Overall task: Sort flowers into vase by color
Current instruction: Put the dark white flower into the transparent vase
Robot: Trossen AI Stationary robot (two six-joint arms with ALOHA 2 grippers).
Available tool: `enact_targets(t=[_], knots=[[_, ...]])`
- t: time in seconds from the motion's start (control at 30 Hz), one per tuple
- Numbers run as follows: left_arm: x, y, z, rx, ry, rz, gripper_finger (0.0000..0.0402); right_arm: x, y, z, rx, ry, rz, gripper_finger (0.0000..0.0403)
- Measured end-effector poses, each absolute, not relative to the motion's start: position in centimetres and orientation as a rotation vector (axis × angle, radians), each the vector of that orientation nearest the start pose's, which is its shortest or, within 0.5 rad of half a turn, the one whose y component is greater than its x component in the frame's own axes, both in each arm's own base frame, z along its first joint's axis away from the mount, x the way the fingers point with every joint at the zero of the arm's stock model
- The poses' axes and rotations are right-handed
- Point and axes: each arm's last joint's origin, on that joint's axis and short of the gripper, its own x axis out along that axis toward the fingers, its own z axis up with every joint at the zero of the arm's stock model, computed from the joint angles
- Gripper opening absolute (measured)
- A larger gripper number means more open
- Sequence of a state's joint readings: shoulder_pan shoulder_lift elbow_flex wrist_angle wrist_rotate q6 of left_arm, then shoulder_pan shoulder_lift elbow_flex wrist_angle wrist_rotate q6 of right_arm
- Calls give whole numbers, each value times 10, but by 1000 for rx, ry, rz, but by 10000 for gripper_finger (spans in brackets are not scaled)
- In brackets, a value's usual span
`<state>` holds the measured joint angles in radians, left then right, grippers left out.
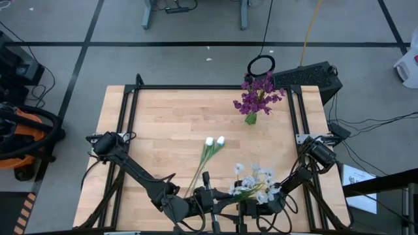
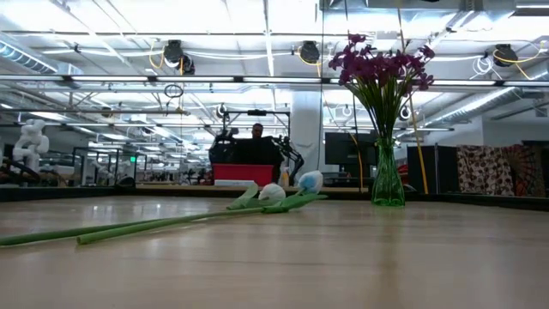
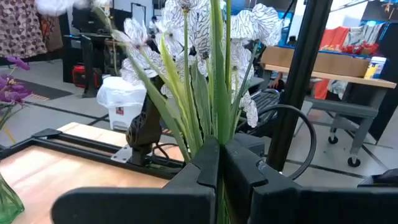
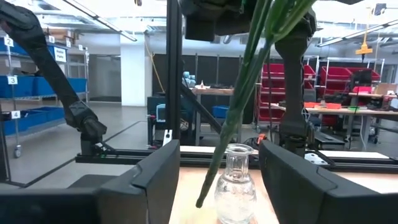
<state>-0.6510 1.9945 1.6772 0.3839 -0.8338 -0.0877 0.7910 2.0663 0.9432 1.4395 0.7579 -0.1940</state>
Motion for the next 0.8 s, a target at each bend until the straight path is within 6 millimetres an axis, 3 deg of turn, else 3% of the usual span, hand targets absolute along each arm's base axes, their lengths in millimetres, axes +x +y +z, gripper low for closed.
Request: enact_targets(t=[0.13, 0.6, 0.8], knots=[[384, -268, 330, -113, -55, 174, 13, 288, 263, 169, 31, -229, 14, 184], [384, -268, 330, -109, -50, 173, 13, 290, 263, 169, 74, -238, 64, 15], [383, -268, 328, -94, -35, 173, 13, 290, 263, 169, 72, -236, 62, 9]])
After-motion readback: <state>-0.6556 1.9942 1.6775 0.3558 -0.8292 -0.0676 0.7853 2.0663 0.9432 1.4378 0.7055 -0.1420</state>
